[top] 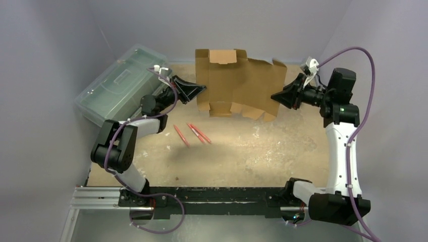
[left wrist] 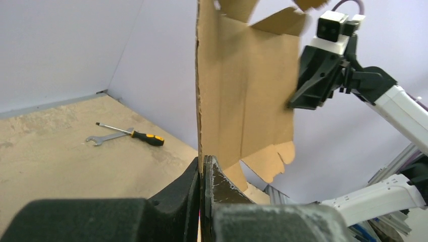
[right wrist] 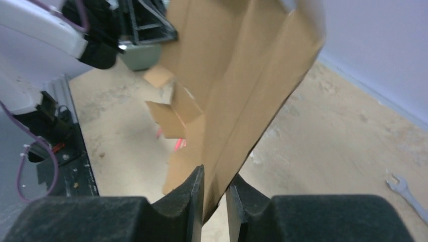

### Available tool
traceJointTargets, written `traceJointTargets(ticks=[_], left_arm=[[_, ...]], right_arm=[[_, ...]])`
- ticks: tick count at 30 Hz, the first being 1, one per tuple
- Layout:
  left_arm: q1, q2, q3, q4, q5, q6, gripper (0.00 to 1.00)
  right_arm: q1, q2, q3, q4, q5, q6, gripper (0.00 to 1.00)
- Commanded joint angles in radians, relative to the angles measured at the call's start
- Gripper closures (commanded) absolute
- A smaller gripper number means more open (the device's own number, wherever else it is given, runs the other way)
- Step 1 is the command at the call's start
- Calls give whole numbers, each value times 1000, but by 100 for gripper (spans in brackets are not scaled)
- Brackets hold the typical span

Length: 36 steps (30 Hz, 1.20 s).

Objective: Fold the paper box
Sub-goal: Fold the paper box at the center of the board.

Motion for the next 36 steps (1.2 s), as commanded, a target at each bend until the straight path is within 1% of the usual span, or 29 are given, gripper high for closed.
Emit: traceJointTargets(ticks=[1, 5, 8, 10, 11, 14, 17, 27, 33, 36], left_arm=[[-2, -122, -71, 95, -14, 38, 100], [-2, -233, -133, -112, 21, 154, 100], [-7, -312, -155, -284, 41, 248, 100], [-19, -359, -155, -403, 48, 322, 100], [-28, -379, -151, -466, 47, 362, 100], [-58, -420, -141, -594, 44, 456, 100], [-77, -432, -140, -645, 45, 488, 100], [-93, -417, -127, -678, 71, 508, 100], [-124, -406, -65, -847, 79, 610, 100], [-146, -397, -34, -921, 75, 659, 100]], right_arm=[[-3, -28, -33, 21, 96, -41, 70], [-3, -34, -47, 12, 119, -86, 49], [-3, -27, -29, -16, 146, -139, 27], [-3, -19, -9, -36, 150, -170, 17], [-3, -15, 1, -47, 149, -183, 14], [-3, -4, 18, -84, 140, -220, 10], [-3, 2, 27, -108, 123, -249, 7], [-1, 6, 17, -133, 96, -297, 5], [3, 45, 102, -272, 57, -418, 2], [36, 59, 132, -323, 47, -457, 1]])
